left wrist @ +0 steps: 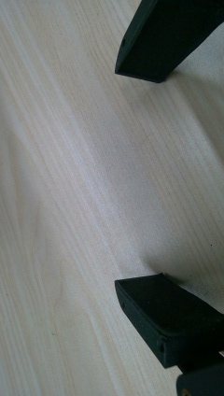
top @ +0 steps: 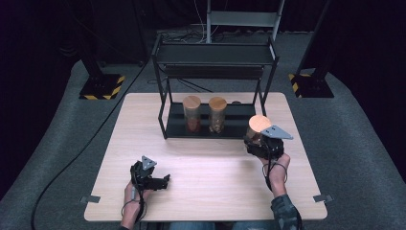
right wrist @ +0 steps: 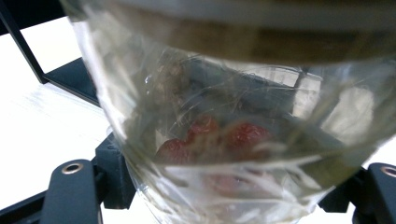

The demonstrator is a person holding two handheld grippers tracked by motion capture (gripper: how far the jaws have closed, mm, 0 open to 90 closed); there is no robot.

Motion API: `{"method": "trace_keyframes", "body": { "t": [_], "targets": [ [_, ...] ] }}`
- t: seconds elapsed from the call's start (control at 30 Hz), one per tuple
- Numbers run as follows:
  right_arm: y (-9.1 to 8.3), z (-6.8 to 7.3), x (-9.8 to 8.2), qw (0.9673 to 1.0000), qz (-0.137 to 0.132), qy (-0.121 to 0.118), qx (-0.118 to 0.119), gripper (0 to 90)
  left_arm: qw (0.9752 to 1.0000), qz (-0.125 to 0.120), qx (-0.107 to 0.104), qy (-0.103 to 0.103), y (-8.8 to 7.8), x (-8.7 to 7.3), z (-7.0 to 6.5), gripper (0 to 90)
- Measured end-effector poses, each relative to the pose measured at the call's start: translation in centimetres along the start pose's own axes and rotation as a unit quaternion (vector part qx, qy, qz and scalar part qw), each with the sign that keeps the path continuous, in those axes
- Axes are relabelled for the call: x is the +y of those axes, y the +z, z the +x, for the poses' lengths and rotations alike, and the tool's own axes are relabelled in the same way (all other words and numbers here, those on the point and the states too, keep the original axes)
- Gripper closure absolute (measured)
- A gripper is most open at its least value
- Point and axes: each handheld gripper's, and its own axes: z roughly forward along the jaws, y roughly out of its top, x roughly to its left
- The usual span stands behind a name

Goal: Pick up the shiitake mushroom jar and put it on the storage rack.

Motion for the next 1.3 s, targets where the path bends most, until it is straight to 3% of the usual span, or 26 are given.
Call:
{"method": "trace_keyframes", "body": {
  "t": [1.3],
  "targets": [
    [1.3,-0.2,1.8,1.0,0.006,0.001,0.006,24.3,1.0,0.0,0.0,-0.001,0.0,0.0,0.0,0.3]
  ]
}}
